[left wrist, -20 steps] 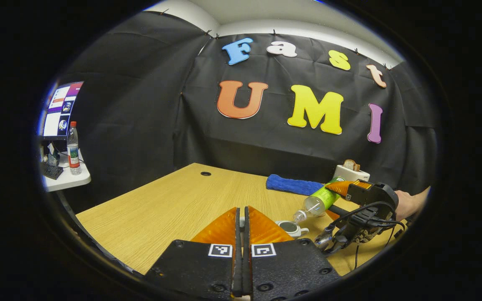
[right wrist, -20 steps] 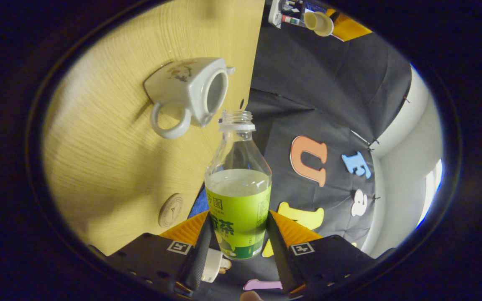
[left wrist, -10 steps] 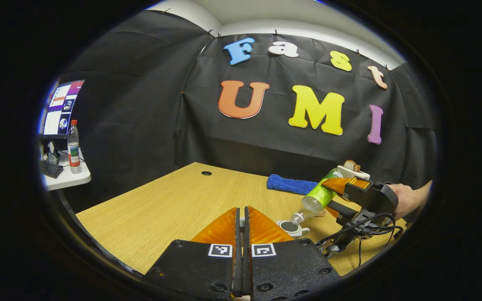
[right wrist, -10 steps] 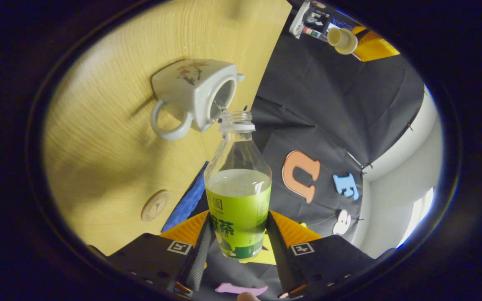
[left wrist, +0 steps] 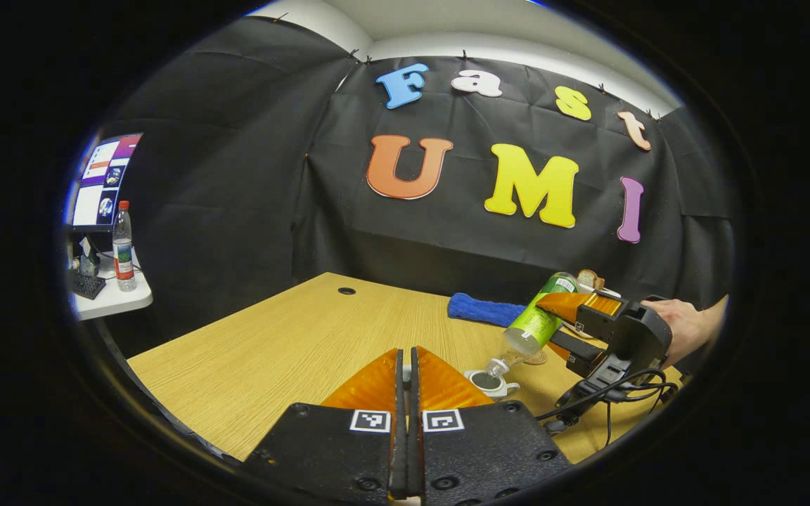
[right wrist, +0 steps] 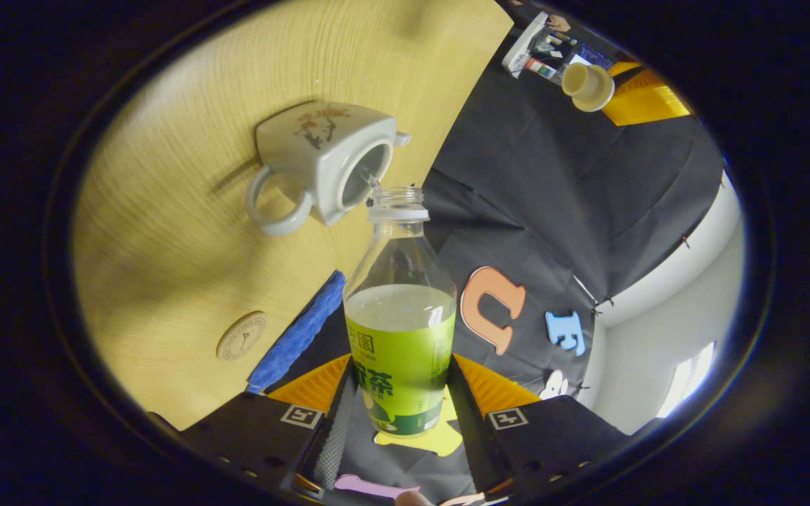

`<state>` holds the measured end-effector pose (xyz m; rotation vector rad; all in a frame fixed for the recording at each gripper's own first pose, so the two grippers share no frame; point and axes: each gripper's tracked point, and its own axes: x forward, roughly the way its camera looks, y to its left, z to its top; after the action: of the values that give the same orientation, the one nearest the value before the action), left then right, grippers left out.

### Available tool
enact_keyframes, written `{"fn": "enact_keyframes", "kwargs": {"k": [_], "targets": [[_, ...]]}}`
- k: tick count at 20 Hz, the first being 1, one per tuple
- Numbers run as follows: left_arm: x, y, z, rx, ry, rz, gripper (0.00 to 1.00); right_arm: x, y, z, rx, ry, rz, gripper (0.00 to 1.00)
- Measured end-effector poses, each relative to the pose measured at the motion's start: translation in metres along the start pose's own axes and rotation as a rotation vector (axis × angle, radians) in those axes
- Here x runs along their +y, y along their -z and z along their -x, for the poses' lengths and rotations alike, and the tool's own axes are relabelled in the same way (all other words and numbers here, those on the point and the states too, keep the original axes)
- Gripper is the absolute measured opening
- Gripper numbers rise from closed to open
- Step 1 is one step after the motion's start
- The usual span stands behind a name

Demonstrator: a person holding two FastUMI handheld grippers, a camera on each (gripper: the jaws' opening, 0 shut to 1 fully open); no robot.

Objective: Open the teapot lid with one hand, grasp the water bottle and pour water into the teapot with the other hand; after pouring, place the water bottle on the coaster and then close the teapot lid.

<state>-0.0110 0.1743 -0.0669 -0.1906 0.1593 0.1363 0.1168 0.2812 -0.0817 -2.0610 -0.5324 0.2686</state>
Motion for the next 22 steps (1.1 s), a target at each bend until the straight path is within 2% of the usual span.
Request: {"fn": "enact_keyframes", "kwargs": {"k": [16,19,22], "targets": [[0.001,-0.002,0.001,-0.003,0.002,-0.001,0.03,-0.01,-0.003,-0.003,-0.004,0.016,0.017,0.7],[0.002,-0.002,0.001,-0.005,-0.001,-0.002,0.03,-0.007,0.002,-0.007,0.0,-0.008,-0.046,0.7],[0.003,-0.001,0.0,-0.004,-0.004,0.0,0.03,0.009,0.001,-0.007,0.014,-0.082,-0.188,0.7]]}}
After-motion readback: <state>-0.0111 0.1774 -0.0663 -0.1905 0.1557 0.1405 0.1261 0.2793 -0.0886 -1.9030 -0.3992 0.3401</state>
